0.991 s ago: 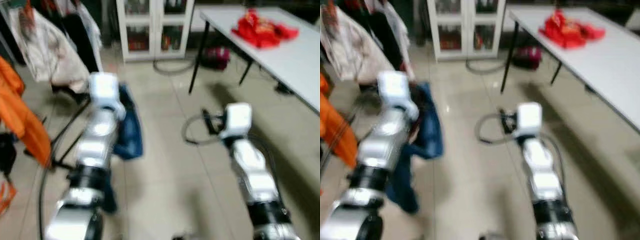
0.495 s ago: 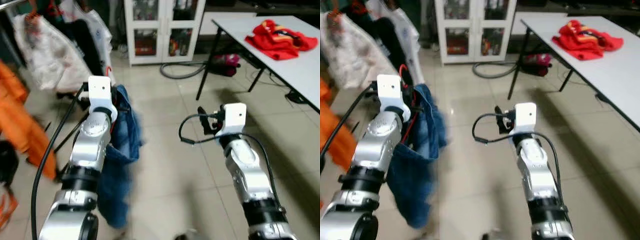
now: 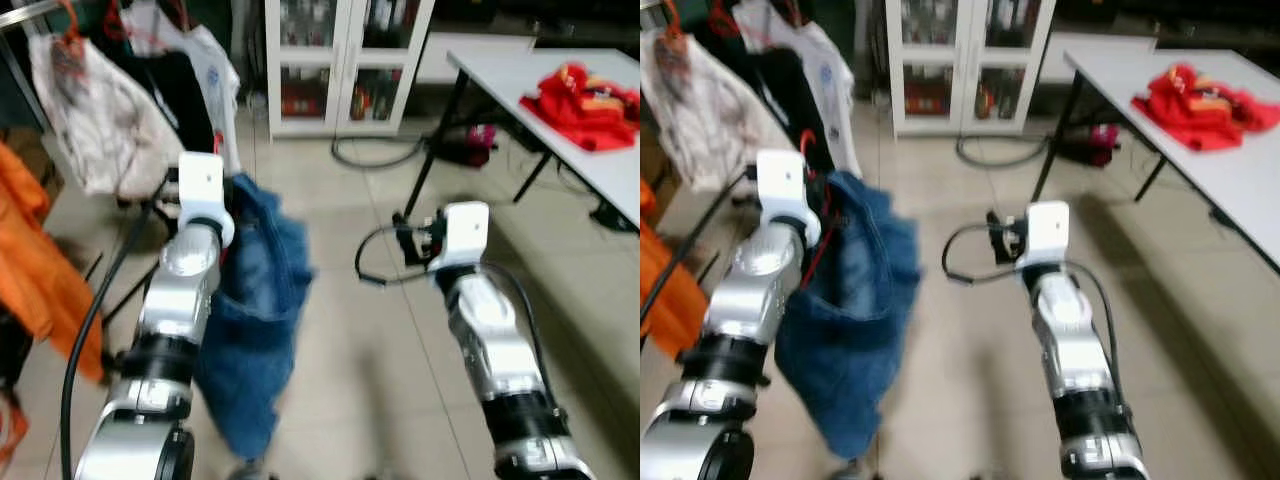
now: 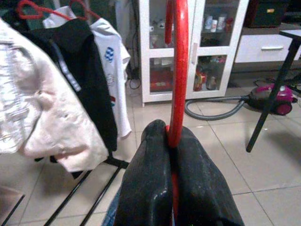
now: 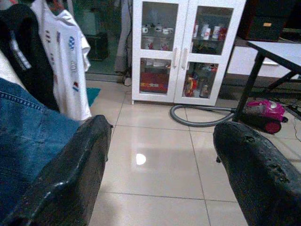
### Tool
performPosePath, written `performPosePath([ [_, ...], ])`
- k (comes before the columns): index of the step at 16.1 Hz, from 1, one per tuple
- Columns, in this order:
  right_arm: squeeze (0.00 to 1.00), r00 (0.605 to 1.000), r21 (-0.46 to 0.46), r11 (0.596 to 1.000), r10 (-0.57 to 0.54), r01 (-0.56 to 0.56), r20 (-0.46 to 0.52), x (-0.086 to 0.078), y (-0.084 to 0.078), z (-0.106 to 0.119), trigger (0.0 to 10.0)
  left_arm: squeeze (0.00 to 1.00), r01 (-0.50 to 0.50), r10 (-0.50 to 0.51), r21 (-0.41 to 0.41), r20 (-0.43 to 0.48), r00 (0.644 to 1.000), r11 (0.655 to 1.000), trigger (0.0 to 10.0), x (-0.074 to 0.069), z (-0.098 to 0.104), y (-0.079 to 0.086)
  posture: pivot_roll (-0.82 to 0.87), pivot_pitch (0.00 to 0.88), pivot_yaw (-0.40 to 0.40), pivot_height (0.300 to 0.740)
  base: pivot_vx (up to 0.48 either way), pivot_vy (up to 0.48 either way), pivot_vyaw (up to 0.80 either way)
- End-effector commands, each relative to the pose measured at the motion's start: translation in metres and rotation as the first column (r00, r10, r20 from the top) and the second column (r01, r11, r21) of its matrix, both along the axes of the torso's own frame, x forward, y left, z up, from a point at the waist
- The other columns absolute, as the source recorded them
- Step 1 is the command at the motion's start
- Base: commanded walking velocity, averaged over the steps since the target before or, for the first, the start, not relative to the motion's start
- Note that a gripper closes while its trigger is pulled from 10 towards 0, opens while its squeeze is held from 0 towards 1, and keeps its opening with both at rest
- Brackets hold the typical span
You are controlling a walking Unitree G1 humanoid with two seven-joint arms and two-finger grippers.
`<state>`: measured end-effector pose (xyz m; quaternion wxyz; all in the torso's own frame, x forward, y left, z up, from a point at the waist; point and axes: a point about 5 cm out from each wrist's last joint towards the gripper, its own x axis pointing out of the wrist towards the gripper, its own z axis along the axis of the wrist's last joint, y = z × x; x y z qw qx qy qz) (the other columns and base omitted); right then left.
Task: Hang hanger
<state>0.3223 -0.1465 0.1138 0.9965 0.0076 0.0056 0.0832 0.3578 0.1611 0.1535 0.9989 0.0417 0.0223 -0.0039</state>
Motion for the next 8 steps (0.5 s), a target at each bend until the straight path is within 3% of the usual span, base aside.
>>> performPosePath([
  [1, 0.00, 1.000, 0.013, 0.999, -0.030, 0.030, -0.005, 0.000, -0.011, 0.000, 10.0, 0.00, 0.031, -0.031, 0.002, 0.041, 0.999, 1.000, 10.0, 0.002, 0.009, -0.011, 0.04, 0.014, -0.037, 0.740, 0.480, 0.000, 0.00],
  [5, 0.01, 1.000, 0.048, 0.999, -0.018, 0.019, -0.017, 0.001, -0.011, -0.002, 10.0, 0.00, 0.039, -0.039, 0.047, 0.000, 0.999, 0.998, 10.0, -0.004, -0.003, -0.015, 0.05, 0.014, -0.037, 0.740, 0.000, 0.000, 0.76],
  [8, 0.09, 1.000, 0.057, 0.998, 0.002, 0.000, -0.028, 0.000, -0.009, -0.005, 10.0, 0.00, 0.043, -0.042, 0.053, -0.035, 0.999, 0.998, 10.0, -0.011, -0.015, -0.023, 0.05, 0.019, -0.037, 0.740, 0.000, 0.000, 0.72],
])
